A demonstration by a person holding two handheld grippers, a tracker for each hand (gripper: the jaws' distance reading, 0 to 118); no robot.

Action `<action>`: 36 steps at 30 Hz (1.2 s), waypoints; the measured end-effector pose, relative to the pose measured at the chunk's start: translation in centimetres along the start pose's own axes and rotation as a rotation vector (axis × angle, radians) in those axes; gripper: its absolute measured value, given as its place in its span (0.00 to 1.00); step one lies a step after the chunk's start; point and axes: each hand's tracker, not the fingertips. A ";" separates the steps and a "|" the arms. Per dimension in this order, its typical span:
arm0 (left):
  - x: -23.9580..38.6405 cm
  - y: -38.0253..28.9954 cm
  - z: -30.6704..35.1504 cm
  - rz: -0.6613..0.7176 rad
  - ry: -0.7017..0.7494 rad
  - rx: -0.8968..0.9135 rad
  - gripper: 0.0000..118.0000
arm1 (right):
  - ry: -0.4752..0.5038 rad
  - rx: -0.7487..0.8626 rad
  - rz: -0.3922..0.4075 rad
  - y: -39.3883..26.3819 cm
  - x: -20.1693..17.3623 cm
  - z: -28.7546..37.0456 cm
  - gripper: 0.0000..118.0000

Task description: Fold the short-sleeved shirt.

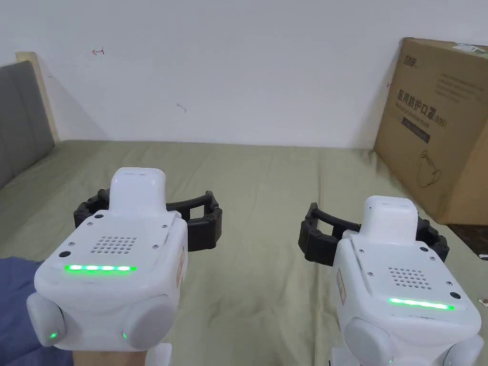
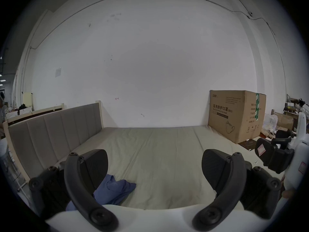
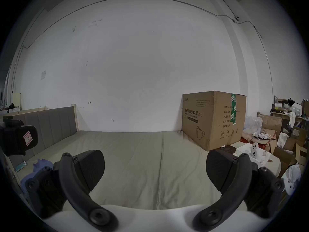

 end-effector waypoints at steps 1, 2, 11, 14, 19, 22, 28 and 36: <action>0.0 -0.1 0.0 0.003 0.001 -0.001 0.96 | 0.005 -0.005 -0.004 -0.1 0.0 0.0 1.00; 0.1 0.0 0.0 0.004 0.002 -0.002 0.96 | 0.008 -0.011 -0.004 -0.1 -0.1 -0.1 1.00; 0.4 -0.4 0.1 -0.059 0.026 -0.005 0.96 | 0.011 -0.023 -0.028 -0.2 0.1 -0.1 1.00; 0.3 -0.5 0.1 -0.031 0.008 -0.015 0.96 | 0.007 -0.023 -0.008 -0.3 0.0 -0.1 1.00; 0.1 -0.4 0.2 -0.010 -0.001 -0.013 0.96 | 0.009 -0.025 0.002 -0.2 -0.1 0.0 1.00; 0.1 -0.3 0.3 -0.027 0.015 -0.006 0.96 | 0.007 -0.028 -0.002 -0.2 -0.1 -0.1 1.00; 0.1 -0.4 0.4 -0.024 0.013 0.000 0.96 | 0.008 -0.035 -0.009 -0.3 0.0 -0.2 1.00; 0.4 -0.4 0.8 -0.029 0.000 0.018 0.96 | -0.002 -0.040 -0.003 -0.2 0.0 -0.2 1.00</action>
